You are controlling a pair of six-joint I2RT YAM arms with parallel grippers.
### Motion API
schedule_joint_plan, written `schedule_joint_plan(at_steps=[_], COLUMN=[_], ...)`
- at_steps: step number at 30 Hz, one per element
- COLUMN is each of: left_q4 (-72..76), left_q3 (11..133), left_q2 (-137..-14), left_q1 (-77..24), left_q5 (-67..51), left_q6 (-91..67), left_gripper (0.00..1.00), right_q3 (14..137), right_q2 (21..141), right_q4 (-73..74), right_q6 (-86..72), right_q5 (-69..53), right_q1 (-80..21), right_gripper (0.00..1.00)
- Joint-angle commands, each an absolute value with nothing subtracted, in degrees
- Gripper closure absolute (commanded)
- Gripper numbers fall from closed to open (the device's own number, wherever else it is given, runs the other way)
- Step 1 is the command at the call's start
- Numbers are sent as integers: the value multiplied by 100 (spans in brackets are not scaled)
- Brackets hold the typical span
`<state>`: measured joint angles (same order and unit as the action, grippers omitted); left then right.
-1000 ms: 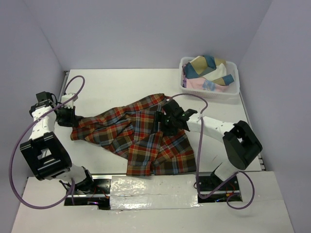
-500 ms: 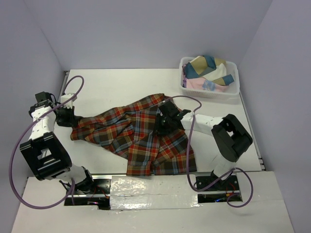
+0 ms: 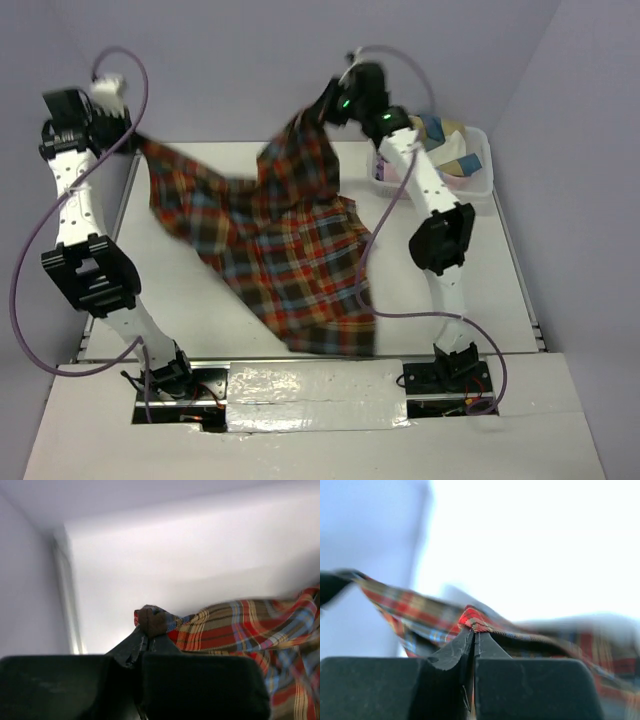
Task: Fold and stack the long sleeve shirts
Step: Flatten the shirt out
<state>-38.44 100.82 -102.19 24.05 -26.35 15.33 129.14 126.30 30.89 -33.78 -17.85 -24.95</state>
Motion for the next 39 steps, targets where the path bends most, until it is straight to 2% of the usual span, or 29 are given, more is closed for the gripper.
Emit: schedule_joint_plan(at_steps=[1,3,4,5,6,8,10,12,13,16,19,20,21,22,24,25,27,28,30,31,33,35,37,39], left_q4=[-2229,-1534,-1251,-935,-357,60,368,343,343,36,-771,-1583,-2095,-2570,-3609,-3952,-4950,-5314,-6027,-6125,-5621,-5214,-5080,-5525], left_q3=[12313,13231,13323,13350,13194,12930,12508,12001,11832,11155,10706,10583,10512,10407,9653,9355,8449,7942,7473,7070,6725,6530,6748,6916], left_q2=[-10255,-10510,-10520,-10529,-10451,-10371,-10240,-10030,-9941,-9581,-9343,-9273,-9255,-9203,-8974,-8887,-8658,-8562,-8499,-8482,-8438,-8324,-8192,-8130], left_q1=[2285,2285,2285,2276,2276,2233,2189,2197,2197,2398,2889,2996,3058,3119,3111,3120,3103,3103,3103,3111,3172,3269,3348,3340], left_q5=[-2963,-2927,-2953,-3058,-3102,-3268,-3392,-3445,-3437,-3550,-4058,-4078,-4035,-3738,-3376,-3166,-3085,-2981,-2744,-2359,-1866,-1470,-1564,-2089], left_q6=[205,-447,-614,-963,-1115,-1440,-1485,-1285,-1283,-731,-118,329,769,1818,2825,3874,4856,5757,6334,6624,6479,6232,6161,6553], left_gripper=[100,100,100,100,100,100,100,100,100,100,100,100,100,100,100,100,86,67,45,21,3,1,2,9], right_q3=[15565,13154,13192,14289,14883,15380,14603,13285,13280,12623,10974,9872,9313,8237,7273,6451,5778,5209,4713,4206,3746,3472,3507,3673], right_q2=[11655,10622,10400,10537,10773,11136,10639,10137,10056,9714,8836,8546,7890,7536,6650,6392,5857,5732,5538,5520,5563,5677,5722,5783], right_q4=[1449,-910,-862,-513,-49,18,-385,-475,-335,394,554,423,335,247,150,176,351,430,335,21,-542,-790,-695,-581], right_q6=[-4048,-4673,-4519,-4056,-3921,-4120,-4297,-4027,-3895,-3420,-2989,-2884,-2787,-2603,-2462,-2391,-2391,-2469,-2653,-3081,-3531,-3804,-3823,-3718], right_q5=[-2450,-2076,-1900,-1733,-1818,-2160,-2276,-2259,-2320,-2723,-3067,-3050,-2998,-2884,-2725,-2577,-2374,-2086,-1890,-1951,-2144,-2136,-2005,-1846], right_q1=[-1768,-1407,-1345,-1327,-1275,-1161,-1011,-1002,-1002,-1011,-1028,-1046,-1055,-1124,-1256,-1483,-1835,-2359,-2872,-3031,-3313,-3401,-3401,-3401], right_gripper=[100,100,100,100,100,100,100,100,100,100,100,100,100,100,100,100,100,100,100,100,100,100,100,100])
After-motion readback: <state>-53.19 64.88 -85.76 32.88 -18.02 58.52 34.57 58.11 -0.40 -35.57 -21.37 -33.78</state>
